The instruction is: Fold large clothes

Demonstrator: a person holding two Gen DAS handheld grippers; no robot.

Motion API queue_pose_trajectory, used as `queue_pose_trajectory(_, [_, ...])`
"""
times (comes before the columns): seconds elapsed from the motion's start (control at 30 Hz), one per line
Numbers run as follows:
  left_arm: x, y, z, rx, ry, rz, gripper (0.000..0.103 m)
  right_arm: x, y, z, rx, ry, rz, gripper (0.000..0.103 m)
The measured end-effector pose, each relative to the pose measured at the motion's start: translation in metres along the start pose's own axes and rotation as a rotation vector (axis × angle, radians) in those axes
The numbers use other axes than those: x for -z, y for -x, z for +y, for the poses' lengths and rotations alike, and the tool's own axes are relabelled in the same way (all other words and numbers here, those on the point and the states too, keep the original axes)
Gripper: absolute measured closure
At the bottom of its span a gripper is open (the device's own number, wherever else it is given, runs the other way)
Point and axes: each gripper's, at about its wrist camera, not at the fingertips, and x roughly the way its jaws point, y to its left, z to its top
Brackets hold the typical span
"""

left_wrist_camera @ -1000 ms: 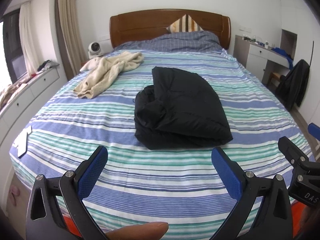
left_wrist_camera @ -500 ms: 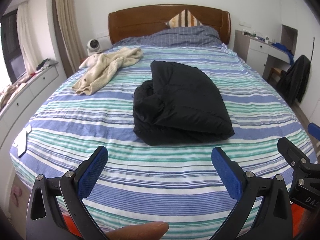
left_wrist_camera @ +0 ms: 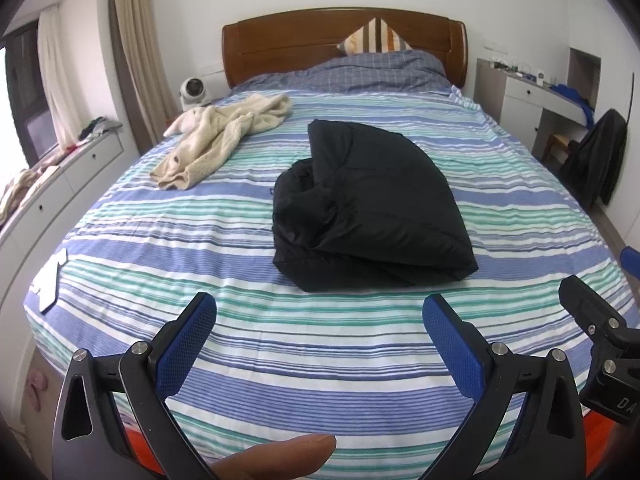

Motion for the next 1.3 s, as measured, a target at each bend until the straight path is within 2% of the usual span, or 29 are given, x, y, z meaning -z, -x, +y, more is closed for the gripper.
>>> queue_pose_trajectory(1.3, [-0.006,0.023,0.0,-0.014,-0.006,-0.056,0.001,-0.002,0.021,0.015,-0.019,0.011,-0.016,0.0])
